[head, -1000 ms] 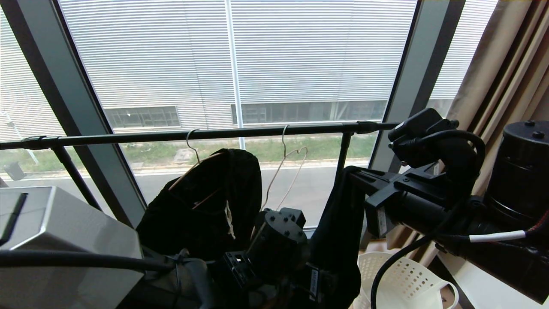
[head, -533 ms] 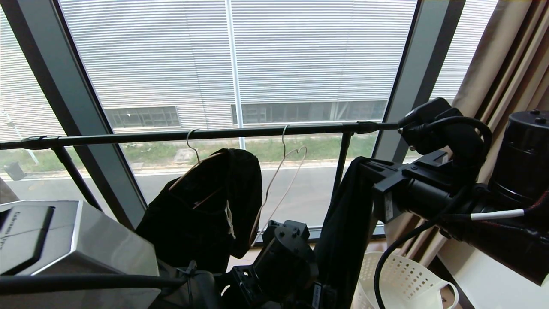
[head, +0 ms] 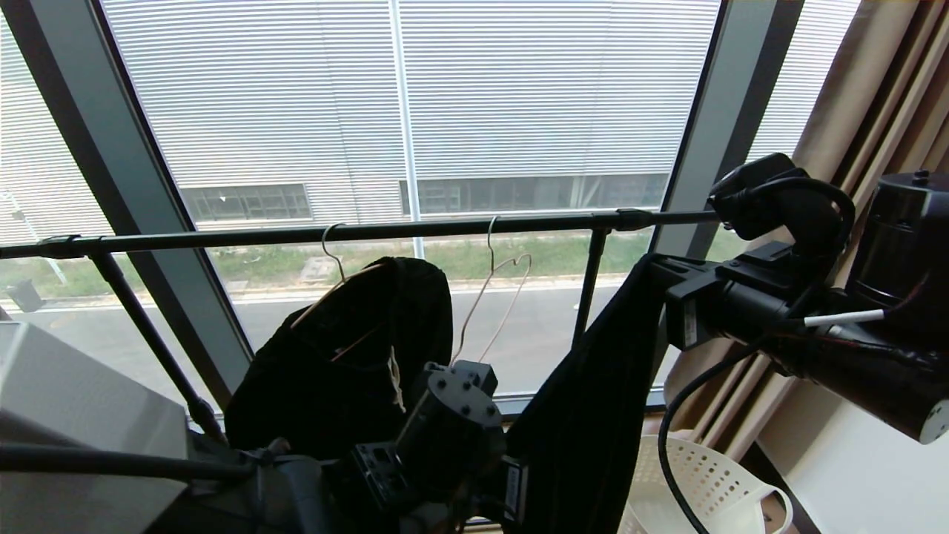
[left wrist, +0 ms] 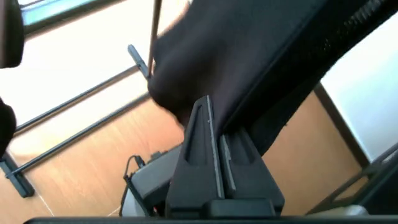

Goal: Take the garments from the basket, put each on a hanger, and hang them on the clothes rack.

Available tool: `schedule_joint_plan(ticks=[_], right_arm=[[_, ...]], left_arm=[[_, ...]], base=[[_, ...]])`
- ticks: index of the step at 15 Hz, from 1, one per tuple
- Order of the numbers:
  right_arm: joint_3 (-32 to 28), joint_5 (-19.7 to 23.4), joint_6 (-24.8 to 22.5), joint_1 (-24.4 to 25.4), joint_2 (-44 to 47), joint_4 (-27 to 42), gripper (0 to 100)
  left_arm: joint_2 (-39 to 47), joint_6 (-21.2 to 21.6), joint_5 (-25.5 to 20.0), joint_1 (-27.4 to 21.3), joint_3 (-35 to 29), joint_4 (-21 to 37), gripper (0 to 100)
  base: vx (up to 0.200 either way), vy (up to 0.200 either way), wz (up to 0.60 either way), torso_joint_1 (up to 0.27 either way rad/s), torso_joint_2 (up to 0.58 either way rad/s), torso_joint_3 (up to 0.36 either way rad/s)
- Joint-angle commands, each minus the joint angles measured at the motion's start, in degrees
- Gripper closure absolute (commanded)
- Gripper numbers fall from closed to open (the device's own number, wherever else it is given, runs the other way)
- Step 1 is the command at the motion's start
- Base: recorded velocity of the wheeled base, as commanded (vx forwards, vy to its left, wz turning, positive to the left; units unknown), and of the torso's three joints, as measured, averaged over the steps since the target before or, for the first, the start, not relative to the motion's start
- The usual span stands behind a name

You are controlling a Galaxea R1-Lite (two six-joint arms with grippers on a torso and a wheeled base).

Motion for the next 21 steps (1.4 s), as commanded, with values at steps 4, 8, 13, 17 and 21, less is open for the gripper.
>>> schedule_joint_plan(ticks=[4, 8, 13, 17, 21], right_arm=[[0.0, 0.0, -3.1, -3.3, 0.5, 0.1, 100], [2.0, -0.3, -6.5, -3.3, 0.5, 0.5, 100], [3.6, -0.4, -7.6, -0.4, 1.3, 0.8, 100], [4.4, -0.5, -7.6, 1.3, 0.9, 0.8, 100], [4.6, -0.6, -7.6, 1.3, 0.8, 0.8, 100]], left_arm=[[-12.2, 1.2, 0.0, 8.9, 3.0, 0.8, 100], [-13.8, 2.2, -0.5, 10.9, 1.7, 2.2, 100], [-13.7, 4.4, -1.7, 11.8, -0.8, 4.7, 100], [-13.7, 8.3, -2.7, 12.5, -3.4, 8.0, 100], [-14.0, 9.1, -5.4, 12.9, -3.4, 7.4, 100]], base=[[0.0, 0.0, 0.0, 0.0, 0.0, 0.0], [0.0, 0.0, 0.0, 0.0, 0.0, 0.0], [0.0, 0.0, 0.0, 0.0, 0.0, 0.0], [0.0, 0.0, 0.0, 0.0, 0.0, 0.0], [0.0, 0.0, 0.0, 0.0, 0.0, 0.0]])
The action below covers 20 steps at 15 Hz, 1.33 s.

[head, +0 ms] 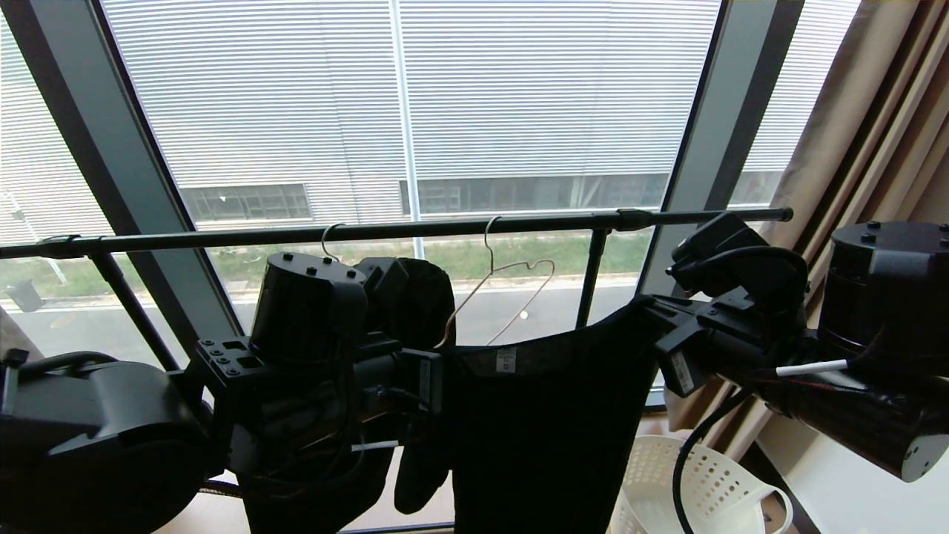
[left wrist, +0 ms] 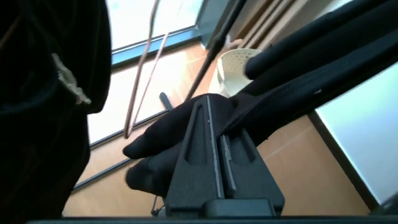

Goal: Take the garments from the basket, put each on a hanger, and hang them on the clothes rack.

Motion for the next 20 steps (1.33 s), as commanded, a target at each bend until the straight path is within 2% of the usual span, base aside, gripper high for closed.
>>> schedule_joint_plan(ticks=[1, 3, 7, 8, 9, 11, 13, 15, 16, 17, 18, 20], right_arm=[[0.1, 0.0, 0.0, 0.0, -0.1, 0.1, 100], [0.8, 0.0, -0.1, 0.0, -0.2, 0.1, 100], [3.0, 0.9, -3.7, 0.0, -2.0, 0.1, 100], [3.6, 1.5, -4.1, 0.0, -2.3, 0.1, 100], [5.0, 4.3, -5.4, 0.1, -3.5, 1.0, 100], [4.8, 8.4, -6.3, 2.1, -7.6, 8.1, 100], [3.9, 10.0, -6.2, 5.8, -10.7, 14.5, 100], [3.5, 10.4, -3.4, 12.6, -11.1, 17.7, 100], [3.5, 10.4, -3.4, 12.6, -11.1, 17.7, 100], [2.7, 10.4, 0.7, 17.3, -9.7, 18.2, 100], [2.4, 10.4, 2.2, 18.3, -9.1, 18.4, 100], [0.6, 10.1, 9.2, 23.2, -6.1, 18.5, 100]], left_arm=[[-0.2, 0.1, 0.0, 0.7, 0.0, -0.6, 100], [-0.6, 1.0, -0.8, 0.8, 0.1, -1.9, 100], [-4.9, 3.1, -2.5, 0.8, 0.0, 1.2, 100], [-5.4, 3.5, -2.6, 0.8, -0.1, 1.7, 100], [-5.9, 3.7, -3.9, 1.0, -1.0, 1.8, 100], [-5.8, 4.7, -5.0, 1.4, -2.6, 1.8, 100], [-4.9, 4.8, -5.1, 1.4, -4.0, 1.8, 100], [-3.1, 4.8, -5.3, 1.2, -5.8, 1.8, 100], [-3.1, 4.8, -5.3, 1.2, -5.8, 1.8, 100], [-2.1, 4.8, -5.5, 1.1, -7.3, 1.8, 100], [-1.8, 4.8, -5.7, 1.1, -7.6, 1.8, 100], [-0.9, 4.8, -5.8, 0.6, -8.9, 1.7, 100]], base=[[0.0, 0.0, 0.0, 0.0, 0.0, 0.0], [0.0, 0.0, 0.0, 0.0, 0.0, 0.0], [0.0, 0.0, 0.0, 0.0, 0.0, 0.0], [0.0, 0.0, 0.0, 0.0, 0.0, 0.0], [0.0, 0.0, 0.0, 0.0, 0.0, 0.0], [0.0, 0.0, 0.0, 0.0, 0.0, 0.0], [0.0, 0.0, 0.0, 0.0, 0.0, 0.0], [0.0, 0.0, 0.0, 0.0, 0.0, 0.0], [0.0, 0.0, 0.0, 0.0, 0.0, 0.0], [0.0, 0.0, 0.0, 0.0, 0.0, 0.0], [0.0, 0.0, 0.0, 0.0, 0.0, 0.0], [0.0, 0.0, 0.0, 0.0, 0.0, 0.0]])
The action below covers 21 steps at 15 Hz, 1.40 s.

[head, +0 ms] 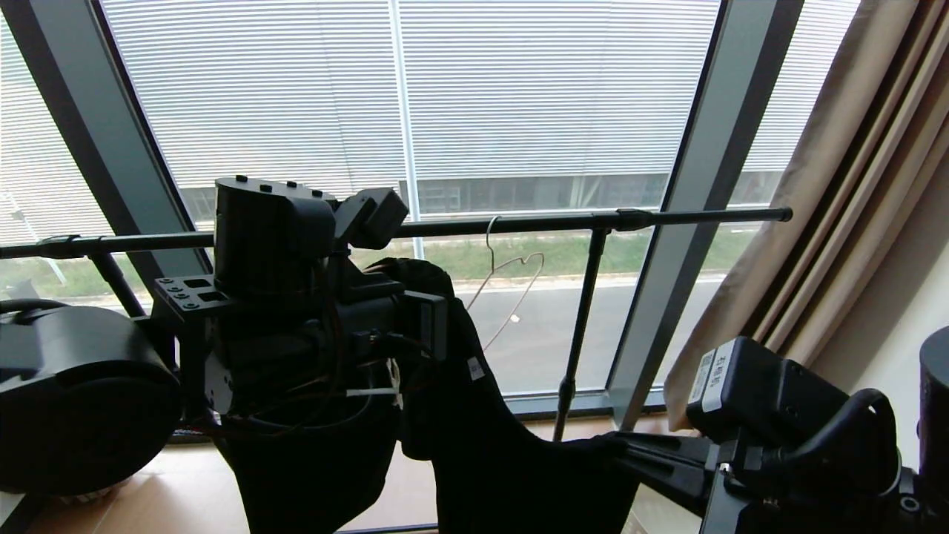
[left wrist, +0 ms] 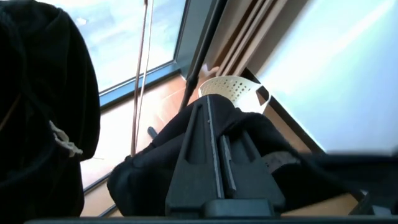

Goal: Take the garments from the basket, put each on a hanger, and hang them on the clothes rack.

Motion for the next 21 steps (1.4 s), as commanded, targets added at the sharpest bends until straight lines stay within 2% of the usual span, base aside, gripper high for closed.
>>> schedule_joint_plan(ticks=[1, 3, 6, 9, 15, 18, 21], right_arm=[[-1.9, -0.2, 3.7, 4.6, 3.8, 0.1, 100], [-3.4, -0.2, 9.2, 8.2, 6.0, 0.0, 100], [-5.4, -0.2, 15.0, 10.0, 9.0, -0.7, 100], [-7.9, -0.3, 19.3, 10.0, 10.9, -0.8, 100], [-10.2, 0.1, 24.6, 9.9, 11.4, -0.8, 100], [-10.0, -1.2, 23.7, 9.4, 12.4, 0.5, 100], [-10.0, -3.5, 17.4, 4.8, 11.0, 5.2, 100]], left_arm=[[1.4, 0.0, 0.0, -0.3, -1.3, -0.1, 100], [2.0, -0.1, -0.8, -1.0, -2.4, -0.1, 100], [2.6, -0.1, -1.2, -1.2, -3.1, -0.2, 100], [2.9, -0.4, -1.2, -2.0, -3.3, -0.2, 100], [3.4, -1.7, -1.2, -2.4, -3.6, -0.5, 100], [3.0, -2.8, -1.2, -2.0, -3.4, -0.2, 100], [1.1, -3.3, -1.3, -1.0, -2.6, -0.1, 100]], base=[[0.0, 0.0, 0.0, 0.0, 0.0, 0.0], [0.0, 0.0, 0.0, 0.0, 0.0, 0.0], [0.0, 0.0, 0.0, 0.0, 0.0, 0.0], [0.0, 0.0, 0.0, 0.0, 0.0, 0.0], [0.0, 0.0, 0.0, 0.0, 0.0, 0.0], [0.0, 0.0, 0.0, 0.0, 0.0, 0.0], [0.0, 0.0, 0.0, 0.0, 0.0, 0.0]])
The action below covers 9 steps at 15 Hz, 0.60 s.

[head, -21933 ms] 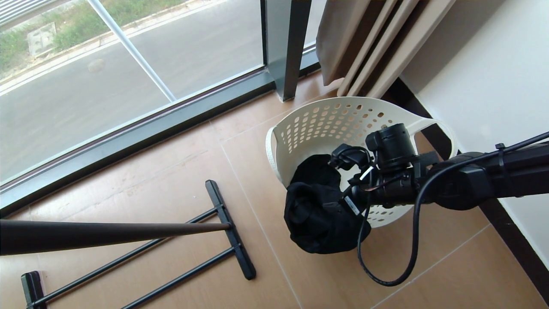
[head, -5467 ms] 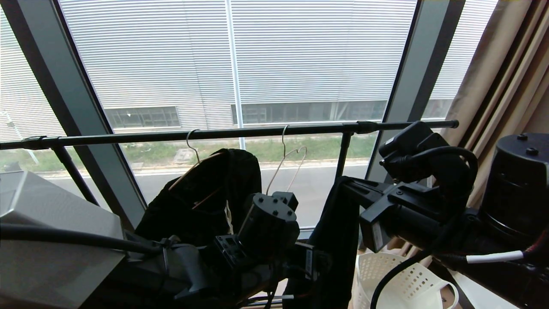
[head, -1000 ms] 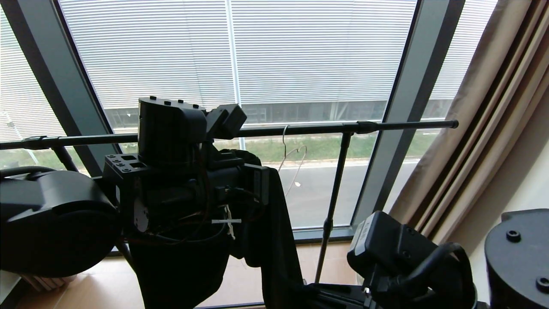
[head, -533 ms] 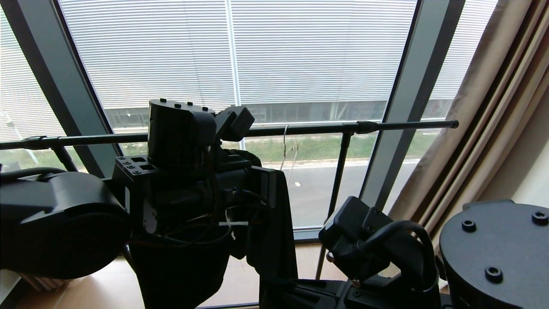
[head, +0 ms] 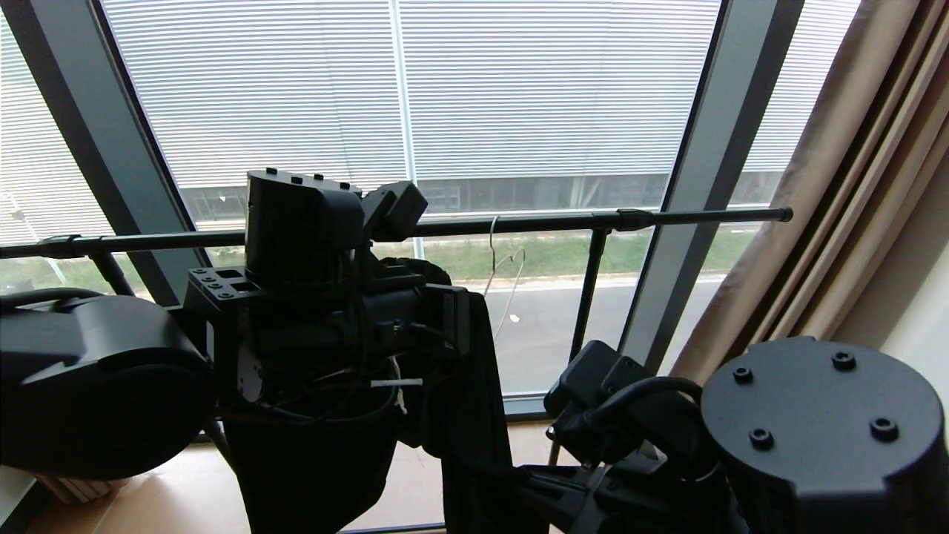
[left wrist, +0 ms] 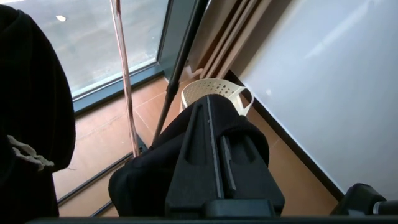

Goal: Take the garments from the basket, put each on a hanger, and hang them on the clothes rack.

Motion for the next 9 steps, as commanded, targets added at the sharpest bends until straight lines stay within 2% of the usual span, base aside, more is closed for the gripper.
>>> schedule_joint_plan(ticks=[1, 4, 8, 9], right_arm=[[-0.1, -1.3, -3.1, -5.5, -0.6, 1.0, 100], [-2.2, -7.0, -5.8, -13.2, 2.6, -1.5, 100], [-6.0, -7.6, -5.9, -19.6, 7.0, -7.6, 100], [-6.8, -7.6, -5.9, -19.9, 7.5, -7.9, 100]], left_arm=[[-2.3, 0.0, 0.0, 0.4, 1.2, 0.1, 100], [-4.9, 0.2, 0.0, 1.1, 3.0, 2.6, 100], [-8.8, 0.3, -1.3, 1.0, 4.9, 8.2, 100], [-9.1, 0.3, -1.3, 0.9, 5.3, 9.0, 100]], base=[[0.0, 0.0, 0.0, 0.0, 0.0, 0.0], [0.0, 0.0, 0.0, 0.0, 0.0, 0.0], [0.0, 0.0, 0.0, 0.0, 0.0, 0.0], [0.0, 0.0, 0.0, 0.0, 0.0, 0.0]])
